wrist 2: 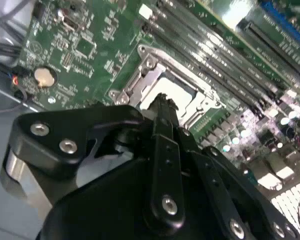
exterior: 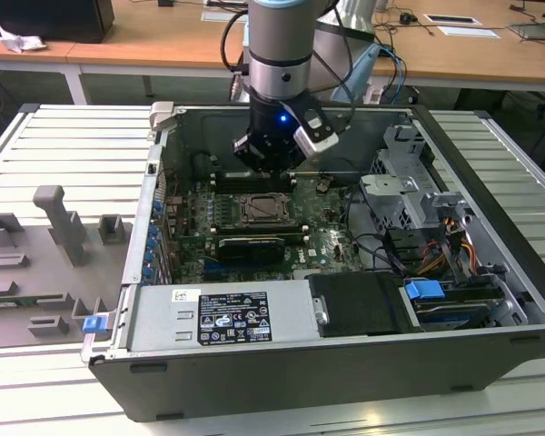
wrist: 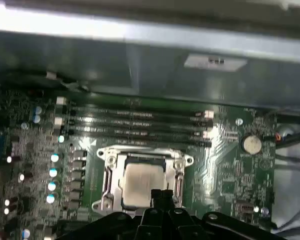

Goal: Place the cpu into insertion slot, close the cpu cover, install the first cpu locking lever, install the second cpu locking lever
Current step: 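Install the second cpu locking lever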

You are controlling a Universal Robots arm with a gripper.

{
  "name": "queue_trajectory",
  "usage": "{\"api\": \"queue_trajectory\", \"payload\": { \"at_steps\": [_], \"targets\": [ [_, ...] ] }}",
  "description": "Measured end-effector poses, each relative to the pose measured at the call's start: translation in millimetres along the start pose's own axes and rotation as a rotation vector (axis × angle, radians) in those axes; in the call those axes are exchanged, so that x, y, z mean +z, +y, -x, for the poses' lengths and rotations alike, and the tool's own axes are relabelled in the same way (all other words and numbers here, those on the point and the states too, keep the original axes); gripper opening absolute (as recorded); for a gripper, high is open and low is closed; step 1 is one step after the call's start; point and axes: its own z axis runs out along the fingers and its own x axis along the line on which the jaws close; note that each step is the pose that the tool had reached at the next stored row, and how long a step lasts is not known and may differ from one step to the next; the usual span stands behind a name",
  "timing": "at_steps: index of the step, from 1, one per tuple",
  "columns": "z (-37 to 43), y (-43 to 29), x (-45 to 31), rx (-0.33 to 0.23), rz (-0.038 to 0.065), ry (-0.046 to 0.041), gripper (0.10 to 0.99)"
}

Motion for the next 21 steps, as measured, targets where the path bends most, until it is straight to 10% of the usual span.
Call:
{"api": "queue_trajectory", "payload": {
  "at_steps": [1, 4, 11, 16, 21],
  "targets": [
    [-0.3, -3.6, 0.7, 0.001, -0.014, 0.0100, 0.106],
    [-1.5, -14.6, 3.4, 0.002, -0.010, 0.0305, 0.106],
    [-8.4, -43.2, 3.4, 0.003, 0.040, 0.0270, 0.106],
    [-29.9, -43.5, 4.3, 0.003, 0.054, 0.0259, 0.106],
    [-34.9, -43.7, 13.0, 0.001, 0.059, 0.0256, 0.106]
  ]
}}
